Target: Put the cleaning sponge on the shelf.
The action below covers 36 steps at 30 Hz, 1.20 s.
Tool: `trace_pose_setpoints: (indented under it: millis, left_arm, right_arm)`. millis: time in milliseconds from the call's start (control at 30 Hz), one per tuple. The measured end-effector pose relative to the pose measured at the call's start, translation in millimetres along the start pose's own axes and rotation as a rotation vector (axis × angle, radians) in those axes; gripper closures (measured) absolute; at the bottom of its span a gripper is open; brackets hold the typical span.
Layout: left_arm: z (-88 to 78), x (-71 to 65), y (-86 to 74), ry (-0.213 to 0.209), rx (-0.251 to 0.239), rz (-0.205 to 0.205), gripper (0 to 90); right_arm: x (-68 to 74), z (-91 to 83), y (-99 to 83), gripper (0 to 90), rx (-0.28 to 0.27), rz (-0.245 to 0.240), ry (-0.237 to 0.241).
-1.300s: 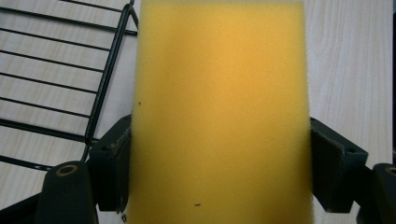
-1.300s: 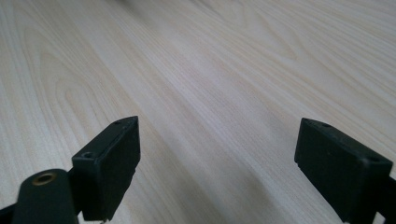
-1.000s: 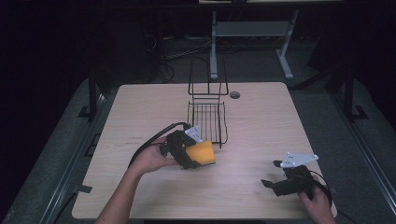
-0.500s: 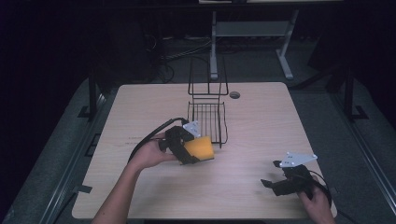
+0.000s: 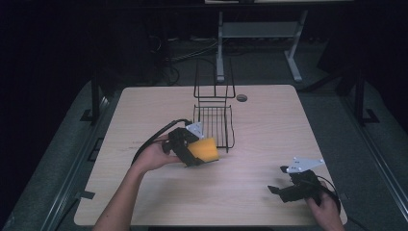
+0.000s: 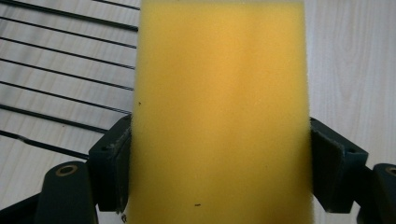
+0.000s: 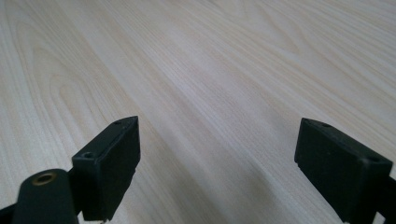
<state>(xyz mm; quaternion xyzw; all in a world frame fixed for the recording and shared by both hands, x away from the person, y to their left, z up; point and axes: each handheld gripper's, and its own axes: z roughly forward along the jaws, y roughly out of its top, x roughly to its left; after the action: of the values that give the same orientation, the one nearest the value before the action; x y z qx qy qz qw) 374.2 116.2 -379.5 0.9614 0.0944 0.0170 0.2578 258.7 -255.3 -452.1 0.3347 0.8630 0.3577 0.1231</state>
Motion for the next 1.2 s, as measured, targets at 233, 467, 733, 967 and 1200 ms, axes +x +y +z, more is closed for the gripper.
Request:
trace_pose_setpoints:
  millis: [233, 467, 733, 967, 1200]
  left_arm:
    - [0.4, 5.5, 5.9, 0.008, 0.028, 0.017, 21.7]
    - [5.5, 11.1, 15.6, -0.001, 0.049, 0.031, 21.7]
    - [10.6, 19.0, 21.4, -0.017, 0.053, 0.035, 21.7]
    - [12.4, 24.6, 28.0, -0.021, 0.059, 0.044, 21.6]
    - [10.7, 29.5, 33.9, -0.017, 0.048, 0.051, 21.6]
  right_arm:
    - [-1.0, -0.1, 0.2, 14.0, 0.003, -0.002, 0.003]
    - [-0.9, -0.3, -0.2, 14.0, 0.0, 0.0, 0.004]
    - [-1.8, -1.1, -0.8, 14.0, -0.001, -0.003, 0.006]
    - [-1.3, -0.6, -0.4, 14.0, -0.004, 0.005, 0.01]
    - [-2.4, -0.8, -0.6, 14.0, -0.003, -0.001, 0.008]
